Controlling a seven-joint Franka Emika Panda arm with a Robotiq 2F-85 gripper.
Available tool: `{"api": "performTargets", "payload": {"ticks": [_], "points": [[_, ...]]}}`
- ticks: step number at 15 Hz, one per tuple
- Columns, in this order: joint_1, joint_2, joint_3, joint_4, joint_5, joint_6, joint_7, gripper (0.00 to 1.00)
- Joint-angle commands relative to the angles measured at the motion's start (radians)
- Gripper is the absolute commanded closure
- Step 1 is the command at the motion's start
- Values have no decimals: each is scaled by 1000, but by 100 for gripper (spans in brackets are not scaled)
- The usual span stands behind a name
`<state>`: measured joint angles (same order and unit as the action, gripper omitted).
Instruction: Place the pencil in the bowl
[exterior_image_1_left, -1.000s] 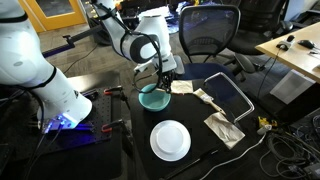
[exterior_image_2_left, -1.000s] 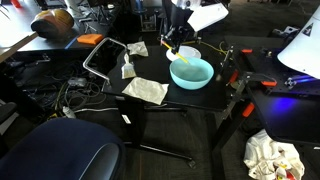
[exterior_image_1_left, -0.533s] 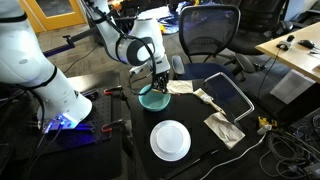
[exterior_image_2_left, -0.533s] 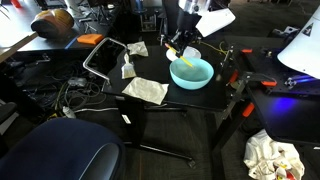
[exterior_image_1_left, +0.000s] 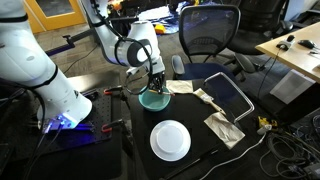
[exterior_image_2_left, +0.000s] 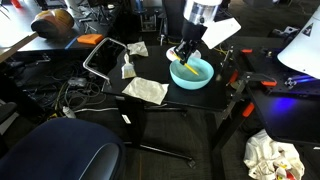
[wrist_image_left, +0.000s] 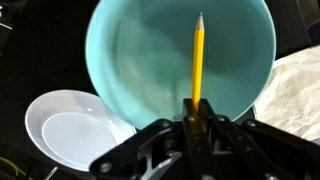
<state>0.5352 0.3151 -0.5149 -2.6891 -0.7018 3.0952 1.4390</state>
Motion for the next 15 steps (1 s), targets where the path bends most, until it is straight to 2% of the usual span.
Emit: {"api": "performTargets", "payload": {"ticks": [1, 5, 7, 10, 13, 15], "points": [[46, 35, -37, -12, -14, 61, 52, 65], [106, 42, -104, -4, -23, 60, 66, 36], [170, 22, -184, -5, -34, 48, 75, 23], [293, -11, -345, -7, -64, 36, 72, 1], [356, -51, -454, -19, -105, 55, 34, 0], [365, -87, -492, -28, -132, 67, 12, 0]]}}
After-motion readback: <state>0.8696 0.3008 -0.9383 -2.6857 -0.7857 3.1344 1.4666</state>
